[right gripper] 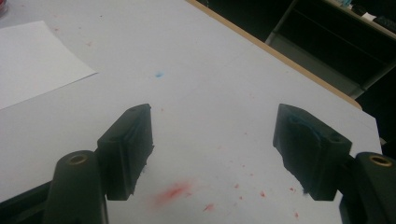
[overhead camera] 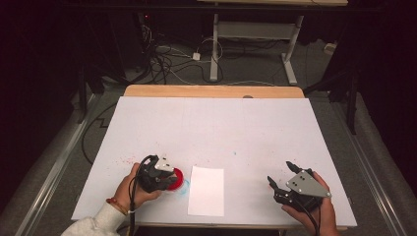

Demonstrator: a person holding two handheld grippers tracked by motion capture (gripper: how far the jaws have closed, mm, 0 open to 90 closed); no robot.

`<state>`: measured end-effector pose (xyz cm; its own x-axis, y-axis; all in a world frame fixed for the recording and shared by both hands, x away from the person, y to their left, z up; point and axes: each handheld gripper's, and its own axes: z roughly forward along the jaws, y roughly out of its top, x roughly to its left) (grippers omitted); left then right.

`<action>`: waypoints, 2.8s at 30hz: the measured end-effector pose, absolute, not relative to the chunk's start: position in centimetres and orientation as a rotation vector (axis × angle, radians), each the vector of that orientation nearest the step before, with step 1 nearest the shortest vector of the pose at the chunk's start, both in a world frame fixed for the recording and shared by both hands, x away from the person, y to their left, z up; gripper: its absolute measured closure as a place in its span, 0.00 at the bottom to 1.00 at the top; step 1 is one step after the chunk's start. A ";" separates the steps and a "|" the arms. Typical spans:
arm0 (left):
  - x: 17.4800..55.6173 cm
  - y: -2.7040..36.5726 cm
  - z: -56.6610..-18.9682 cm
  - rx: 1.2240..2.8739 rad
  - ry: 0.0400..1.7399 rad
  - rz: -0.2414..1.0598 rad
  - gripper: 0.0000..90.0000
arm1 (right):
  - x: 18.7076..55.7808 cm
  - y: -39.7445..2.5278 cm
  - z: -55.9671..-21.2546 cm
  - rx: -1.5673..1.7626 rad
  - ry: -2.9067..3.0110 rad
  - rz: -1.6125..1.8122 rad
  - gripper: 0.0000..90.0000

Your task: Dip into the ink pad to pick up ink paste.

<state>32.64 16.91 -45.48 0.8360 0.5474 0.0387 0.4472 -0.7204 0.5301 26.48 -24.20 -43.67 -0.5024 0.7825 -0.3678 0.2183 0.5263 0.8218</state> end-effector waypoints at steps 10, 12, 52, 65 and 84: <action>32.7 17.2 -45.6 2.481 0.737 0.246 0.82 | 26.5 -24.1 -43.7 0.813 2.009 0.936 0.32; 32.6 17.1 -45.7 2.478 0.735 0.259 0.82 | 26.5 -24.1 -43.7 0.813 2.008 0.936 0.32; 32.3 20.0 -38.8 2.337 0.691 0.403 0.82 | 26.4 -24.6 -43.4 0.798 1.998 0.935 0.32; 33.5 17.4 -43.8 2.492 0.687 0.293 0.82 | 26.3 -24.7 -43.3 0.793 1.992 0.943 0.30; 33.9 17.2 -45.4 2.513 0.731 0.246 0.82 | 26.2 -24.8 -42.9 0.797 1.969 0.962 0.30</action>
